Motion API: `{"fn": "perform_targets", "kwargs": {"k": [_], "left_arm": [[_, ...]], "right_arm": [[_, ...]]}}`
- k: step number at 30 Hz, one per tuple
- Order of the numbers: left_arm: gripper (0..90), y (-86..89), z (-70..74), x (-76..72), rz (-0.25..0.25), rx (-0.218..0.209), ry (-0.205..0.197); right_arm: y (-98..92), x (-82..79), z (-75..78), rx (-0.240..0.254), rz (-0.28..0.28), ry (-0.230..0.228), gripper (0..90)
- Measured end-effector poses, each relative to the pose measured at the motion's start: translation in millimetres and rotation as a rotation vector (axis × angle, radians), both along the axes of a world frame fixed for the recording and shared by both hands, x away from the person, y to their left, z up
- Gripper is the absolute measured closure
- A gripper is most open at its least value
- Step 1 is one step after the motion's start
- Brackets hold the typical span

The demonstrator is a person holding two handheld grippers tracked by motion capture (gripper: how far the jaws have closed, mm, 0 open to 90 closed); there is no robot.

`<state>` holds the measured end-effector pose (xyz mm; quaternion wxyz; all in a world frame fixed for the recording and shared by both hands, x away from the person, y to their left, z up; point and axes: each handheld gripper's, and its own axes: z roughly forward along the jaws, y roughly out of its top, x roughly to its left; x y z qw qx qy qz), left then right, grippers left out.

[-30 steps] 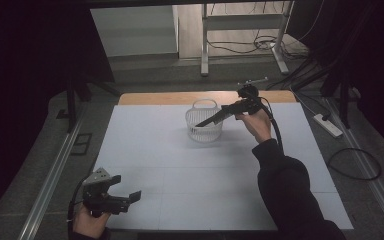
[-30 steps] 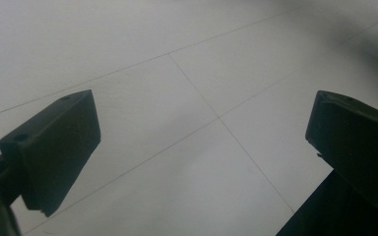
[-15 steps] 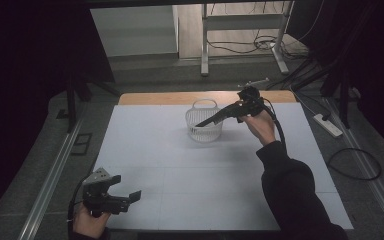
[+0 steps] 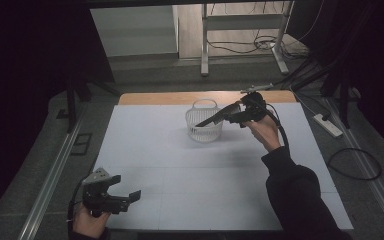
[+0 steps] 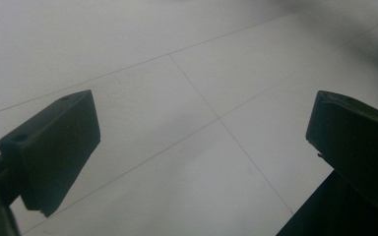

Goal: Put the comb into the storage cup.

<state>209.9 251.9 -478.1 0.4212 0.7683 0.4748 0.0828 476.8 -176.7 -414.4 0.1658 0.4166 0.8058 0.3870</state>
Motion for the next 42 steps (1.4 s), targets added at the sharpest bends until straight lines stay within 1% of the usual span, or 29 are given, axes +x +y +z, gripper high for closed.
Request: {"fn": "perform_targets", "kwargs": {"k": [3,8,12,16,24,27,35,42], "left_arm": [[0.4,-0.5,0.1,-0.2,0.001,0.002,-0.001],[0.4,-3.3,0.7,-0.6,-0.002,0.032,-0.007],[0.4,-3.6,1.0,-1.0,0.002,0.035,-0.009],[0.4,-4.1,1.6,-1.7,0.006,0.051,-0.018],[0.3,-3.8,1.7,-2.3,0.007,0.05,-0.021],[0.3,-3.5,2.0,-2.7,0.009,0.057,-0.028],[0.2,-2.9,1.6,-2.4,0.006,0.049,-0.025],[0.3,-2.4,1.4,-2.3,0.006,0.043,-0.024]], "right_arm": [[-0.4,-3.4,-0.4,-0.003,0.007,-0.007,0.0],[-2.0,-8.8,-2.1,0.005,0.018,-0.014,0.0],[-4.0,-12.8,-5.6,0.0,0.027,-0.011,0.0],[-6.1,-15.8,-7.3,-0.004,0.028,-0.009,0.0],[-9.6,-24.4,-5.7,-0.012,0.034,-0.014,0.0],[-10.6,-27.5,-5.1,-0.009,0.039,-0.016,0.0],[-12.2,-35.5,-1.7,-0.004,0.047,-0.023,0.0],[-12.7,-41.8,-2.4,-0.011,0.051,-0.025,0.0]]}}
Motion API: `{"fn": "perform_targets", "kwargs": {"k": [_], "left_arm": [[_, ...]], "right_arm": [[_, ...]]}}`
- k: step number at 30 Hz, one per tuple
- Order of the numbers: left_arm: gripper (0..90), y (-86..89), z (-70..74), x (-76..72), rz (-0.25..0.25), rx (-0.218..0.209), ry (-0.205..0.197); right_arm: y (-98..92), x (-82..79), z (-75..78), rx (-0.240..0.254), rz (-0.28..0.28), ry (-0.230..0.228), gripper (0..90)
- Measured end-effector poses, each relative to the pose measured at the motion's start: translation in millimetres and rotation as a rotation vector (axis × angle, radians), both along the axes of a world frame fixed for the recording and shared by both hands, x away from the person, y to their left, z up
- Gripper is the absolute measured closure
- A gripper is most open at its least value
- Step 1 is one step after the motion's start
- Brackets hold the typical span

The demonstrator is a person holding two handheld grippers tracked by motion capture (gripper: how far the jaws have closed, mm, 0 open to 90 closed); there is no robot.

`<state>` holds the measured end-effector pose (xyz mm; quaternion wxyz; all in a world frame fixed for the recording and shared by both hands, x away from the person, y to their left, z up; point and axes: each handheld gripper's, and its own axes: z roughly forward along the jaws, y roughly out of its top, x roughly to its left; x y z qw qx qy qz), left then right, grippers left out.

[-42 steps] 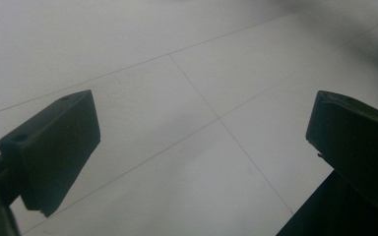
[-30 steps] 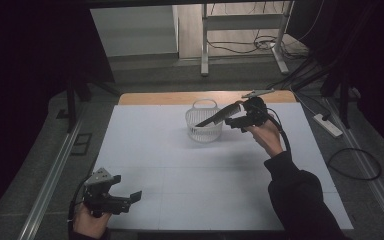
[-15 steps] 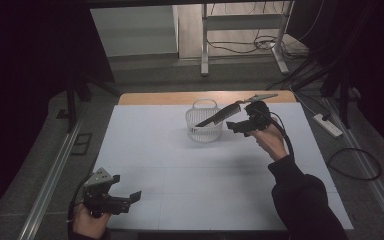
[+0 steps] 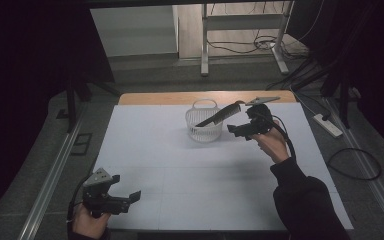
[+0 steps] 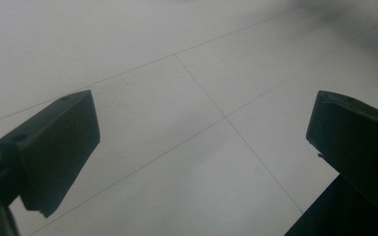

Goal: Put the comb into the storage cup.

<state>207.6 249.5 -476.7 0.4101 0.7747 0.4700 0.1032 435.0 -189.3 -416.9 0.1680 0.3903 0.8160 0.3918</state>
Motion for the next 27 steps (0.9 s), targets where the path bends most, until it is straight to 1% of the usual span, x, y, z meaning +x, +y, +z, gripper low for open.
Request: {"fn": "perform_targets", "kwargs": {"k": [6,12,15,19,22,27], "left_arm": [[0.2,0.5,-0.1,0.0,-0.002,-0.006,0.0],[0.2,0.9,-0.2,0.0,-0.001,-0.01,0.0],[0.1,1.1,-0.2,0.1,-0.001,-0.012,0.001],[0.2,1.2,-0.2,0.1,-0.002,-0.013,0.001],[0.1,1.3,-0.2,0.1,-0.002,-0.014,0.001],[0.2,1.8,-0.3,0.1,-0.003,-0.017,0.001]], "right_arm": [[-0.4,-5.6,-1.9,-0.011,0.005,0.0,0.0],[-1.2,-11.9,-3.5,-0.006,0.013,-0.002,0.0],[-1.9,-15.4,-4.9,-0.012,0.02,-0.006,0.0],[-3.2,-19.5,-6.2,-0.006,0.03,0.003,0.0],[-3.9,-22.4,-7.0,-0.006,0.034,0.0,0.0],[-3.5,-27.3,-7.6,-0.02,0.046,-0.005,0.0]]}}
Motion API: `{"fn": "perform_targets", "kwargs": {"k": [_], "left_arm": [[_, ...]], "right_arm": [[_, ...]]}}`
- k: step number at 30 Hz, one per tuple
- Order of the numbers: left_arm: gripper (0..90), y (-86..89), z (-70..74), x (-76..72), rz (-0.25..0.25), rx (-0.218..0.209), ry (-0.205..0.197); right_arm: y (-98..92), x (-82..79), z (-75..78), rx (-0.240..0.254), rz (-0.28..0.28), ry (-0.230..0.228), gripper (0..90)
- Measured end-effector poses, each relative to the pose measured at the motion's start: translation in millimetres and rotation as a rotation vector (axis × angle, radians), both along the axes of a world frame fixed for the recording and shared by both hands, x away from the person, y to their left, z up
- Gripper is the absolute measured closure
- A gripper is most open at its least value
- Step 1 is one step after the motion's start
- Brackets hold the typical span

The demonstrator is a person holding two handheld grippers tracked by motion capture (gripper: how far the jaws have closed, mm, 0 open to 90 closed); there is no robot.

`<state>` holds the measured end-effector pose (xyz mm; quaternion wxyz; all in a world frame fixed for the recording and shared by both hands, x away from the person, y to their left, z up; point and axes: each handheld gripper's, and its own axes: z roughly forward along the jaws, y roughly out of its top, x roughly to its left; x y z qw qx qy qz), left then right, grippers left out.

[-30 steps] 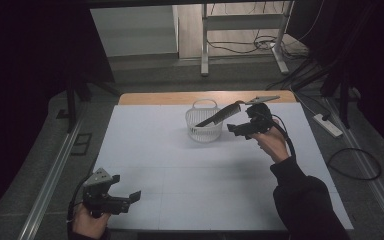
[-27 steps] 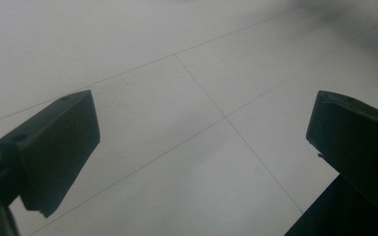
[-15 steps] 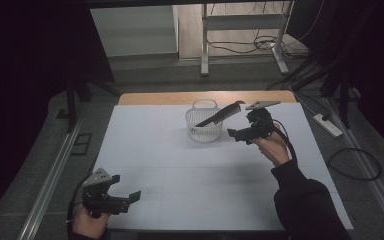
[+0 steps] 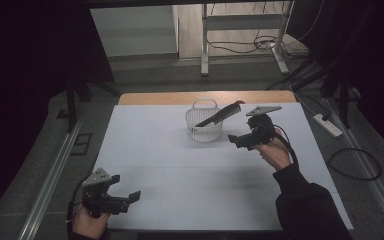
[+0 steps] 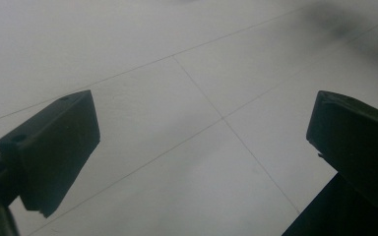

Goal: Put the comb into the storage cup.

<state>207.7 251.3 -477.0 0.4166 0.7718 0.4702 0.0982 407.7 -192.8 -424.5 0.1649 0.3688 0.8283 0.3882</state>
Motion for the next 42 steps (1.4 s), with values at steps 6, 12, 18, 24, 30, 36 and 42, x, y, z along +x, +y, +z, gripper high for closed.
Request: {"fn": "perform_targets", "kwargs": {"k": [6,12,18,24,30,36,42], "left_arm": [[0.2,0.3,-0.2,0.2,0.001,-0.006,0.002],[0.3,0.3,-0.2,0.3,-0.001,-0.005,0.001],[0.3,0.2,-0.3,0.1,0.0,-0.004,0.002],[0.3,1.0,-0.4,-0.2,0.0,-0.006,0.002],[0.3,1.2,-0.3,-0.4,0.001,-0.006,0.003],[0.3,1.1,-0.3,-0.5,0.001,-0.006,0.002],[0.3,1.6,-0.3,-0.8,0.003,-0.008,0.003]], "right_arm": [[0.6,-6.5,-1.5,-0.011,0.012,0.006,0.0],[-0.8,-12.6,-1.5,-0.012,0.023,0.008,0.0],[-2.5,-18.6,-1.0,-0.019,0.032,0.004,0.0],[-4.4,-23.4,-1.1,-0.015,0.04,0.013,0.0],[-6.3,-28.3,0.3,-0.009,0.046,0.015,0.0],[-10.0,-33.0,1.1,-0.004,0.048,0.008,0.0],[-14.7,-37.0,0.8,0.001,0.056,0.008,0.0]]}}
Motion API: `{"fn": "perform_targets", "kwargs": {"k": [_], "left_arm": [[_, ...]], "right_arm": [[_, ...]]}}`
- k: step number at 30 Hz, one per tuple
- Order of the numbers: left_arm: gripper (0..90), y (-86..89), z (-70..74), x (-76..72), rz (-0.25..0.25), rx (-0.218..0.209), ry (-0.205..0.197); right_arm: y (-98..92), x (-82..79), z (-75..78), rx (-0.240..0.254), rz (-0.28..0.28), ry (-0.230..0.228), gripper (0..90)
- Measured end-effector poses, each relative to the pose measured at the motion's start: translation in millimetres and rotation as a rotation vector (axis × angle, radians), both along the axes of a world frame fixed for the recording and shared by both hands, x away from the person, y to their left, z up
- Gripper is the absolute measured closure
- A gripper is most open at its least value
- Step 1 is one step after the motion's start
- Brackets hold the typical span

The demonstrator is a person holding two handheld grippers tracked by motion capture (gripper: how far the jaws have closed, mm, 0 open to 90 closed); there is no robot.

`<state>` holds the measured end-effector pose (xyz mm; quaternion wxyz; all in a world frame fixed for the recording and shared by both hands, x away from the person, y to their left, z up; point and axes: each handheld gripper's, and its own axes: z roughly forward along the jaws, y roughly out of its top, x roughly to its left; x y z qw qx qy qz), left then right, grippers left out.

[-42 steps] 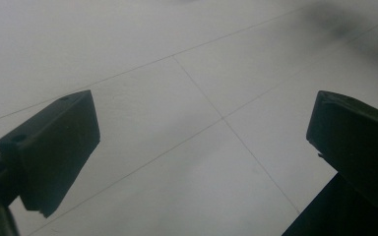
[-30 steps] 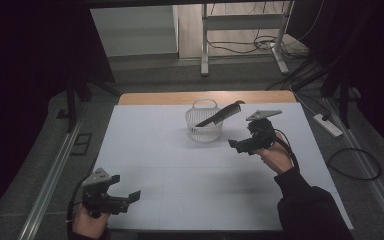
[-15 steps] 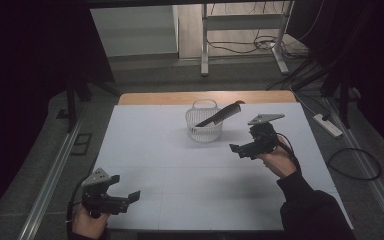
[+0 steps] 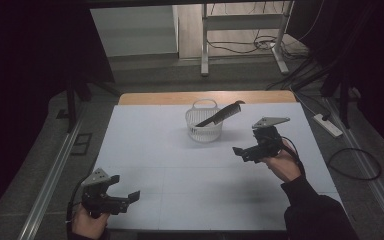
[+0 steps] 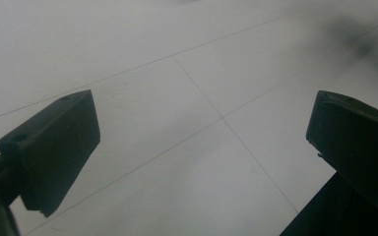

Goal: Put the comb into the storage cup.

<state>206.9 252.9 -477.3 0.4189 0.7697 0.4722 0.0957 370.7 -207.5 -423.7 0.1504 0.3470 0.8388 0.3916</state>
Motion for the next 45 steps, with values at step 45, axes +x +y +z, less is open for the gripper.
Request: {"fn": "perform_targets", "kwargs": {"k": [45], "left_arm": [[0.3,1.2,0.2,-0.7,0.005,-0.01,-0.001]], "right_arm": [[-32.5,-34.4,-13.0,-0.01,-0.037,0.014,0.0]]}}
